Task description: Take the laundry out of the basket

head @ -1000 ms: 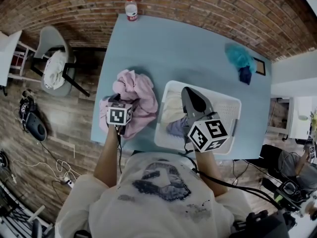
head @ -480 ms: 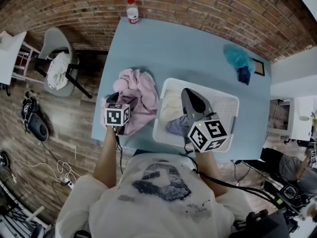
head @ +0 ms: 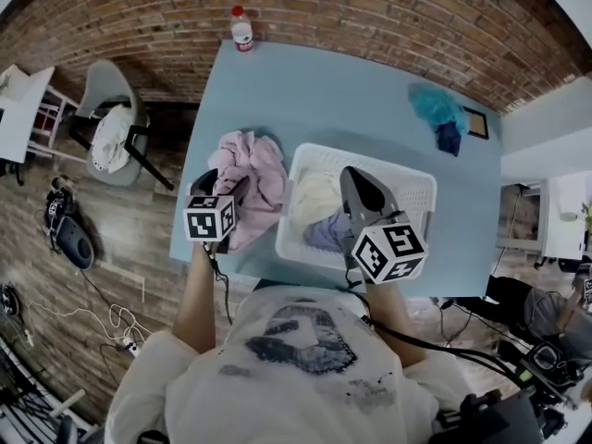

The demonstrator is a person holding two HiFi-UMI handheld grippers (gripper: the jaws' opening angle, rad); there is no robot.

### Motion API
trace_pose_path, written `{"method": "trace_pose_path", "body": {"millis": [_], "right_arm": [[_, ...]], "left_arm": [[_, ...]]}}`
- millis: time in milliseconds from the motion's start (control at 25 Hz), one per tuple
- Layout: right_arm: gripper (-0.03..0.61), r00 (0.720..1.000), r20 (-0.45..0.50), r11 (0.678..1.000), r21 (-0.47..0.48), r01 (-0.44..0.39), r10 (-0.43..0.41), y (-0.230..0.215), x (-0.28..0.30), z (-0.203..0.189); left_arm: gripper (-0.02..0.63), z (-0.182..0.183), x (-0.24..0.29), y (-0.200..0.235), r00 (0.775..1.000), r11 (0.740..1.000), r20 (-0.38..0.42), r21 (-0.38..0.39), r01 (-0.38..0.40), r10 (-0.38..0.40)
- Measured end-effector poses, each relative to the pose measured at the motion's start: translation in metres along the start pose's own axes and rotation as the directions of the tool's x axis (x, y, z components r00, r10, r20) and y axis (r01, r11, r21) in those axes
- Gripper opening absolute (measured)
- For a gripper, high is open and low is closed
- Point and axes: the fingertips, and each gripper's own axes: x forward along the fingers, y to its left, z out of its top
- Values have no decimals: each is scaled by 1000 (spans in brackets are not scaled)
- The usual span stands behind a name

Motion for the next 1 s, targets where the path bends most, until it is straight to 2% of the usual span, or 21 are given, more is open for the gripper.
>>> {"method": "trace_pose_path", "body": {"millis": [280, 360, 440, 680, 800, 1000], "right_arm": [[-2, 999, 29, 1000, 5, 22, -22, -22, -27, 12], [-3, 999, 39, 1000, 7, 28, -28, -29, -36, 15], [-2, 998, 50, 999, 9, 35, -35, -36, -46, 17], [-3, 995, 82, 999, 11, 51, -52, -56, -75, 27], [-2, 993, 98, 998, 12, 61, -61, -65, -88, 31], [-2, 992, 107, 998, 13, 68, -69, -73, -105, 30]], "left_arm": [[249, 63, -35, -51, 989, 998, 142, 50, 36, -43], [199, 76, -44, -69, 984, 996, 170, 69, 47, -59], [179, 86, -52, -89, 979, 994, 190, 95, 63, -80], [157, 105, -65, -145, 963, 983, 231, 151, 104, -138], [114, 113, -69, -172, 952, 976, 250, 173, 133, -174], [92, 119, -71, -207, 935, 966, 282, 205, 159, -214]]}}
